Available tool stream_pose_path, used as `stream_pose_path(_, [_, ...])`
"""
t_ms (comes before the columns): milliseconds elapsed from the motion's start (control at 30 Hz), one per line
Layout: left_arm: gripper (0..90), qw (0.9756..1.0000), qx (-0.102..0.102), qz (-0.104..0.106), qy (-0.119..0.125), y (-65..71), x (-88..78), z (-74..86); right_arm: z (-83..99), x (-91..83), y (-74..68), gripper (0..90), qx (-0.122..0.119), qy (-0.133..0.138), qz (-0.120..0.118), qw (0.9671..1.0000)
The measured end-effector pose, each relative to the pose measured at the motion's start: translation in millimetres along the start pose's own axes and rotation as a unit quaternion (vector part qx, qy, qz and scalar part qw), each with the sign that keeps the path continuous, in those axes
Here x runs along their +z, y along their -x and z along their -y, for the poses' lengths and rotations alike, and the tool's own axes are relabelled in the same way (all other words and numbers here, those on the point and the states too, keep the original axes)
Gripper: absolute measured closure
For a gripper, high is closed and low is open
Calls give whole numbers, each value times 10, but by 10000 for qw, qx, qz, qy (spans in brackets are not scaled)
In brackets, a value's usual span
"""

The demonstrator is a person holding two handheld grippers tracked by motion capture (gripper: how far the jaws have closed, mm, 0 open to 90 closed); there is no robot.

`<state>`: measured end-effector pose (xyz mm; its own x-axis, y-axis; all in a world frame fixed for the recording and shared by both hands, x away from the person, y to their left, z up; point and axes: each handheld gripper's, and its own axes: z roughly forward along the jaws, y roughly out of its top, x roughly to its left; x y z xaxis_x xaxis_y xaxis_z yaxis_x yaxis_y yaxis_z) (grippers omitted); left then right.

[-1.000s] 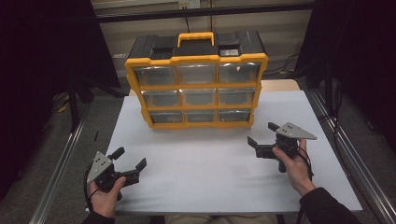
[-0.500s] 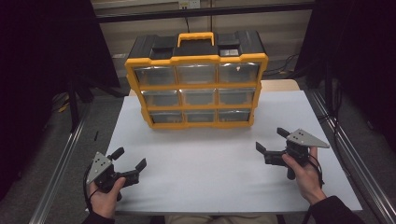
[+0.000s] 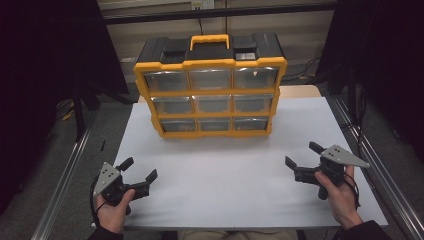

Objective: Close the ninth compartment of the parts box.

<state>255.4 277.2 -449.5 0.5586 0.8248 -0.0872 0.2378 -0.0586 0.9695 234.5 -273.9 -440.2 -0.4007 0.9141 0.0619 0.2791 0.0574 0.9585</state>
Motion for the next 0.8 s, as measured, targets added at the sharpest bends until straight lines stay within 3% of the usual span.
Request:
stream_pose_path(500, [34, 10000, 85, 11, -22, 37, -48, 4, 80, -294, 95, 14, 60, 48, 248, 9997])
stream_pose_path(667, [34, 10000, 14, 8, 21, 54, -65, 7, 133, -398, 126, 14, 60, 63, 352, 9993])
stream_pose_path(800, [33, 9999, 75, 1, -69, 47, -82, 13, 165, -442, 111, 16, -1, -37, 458, 9989])
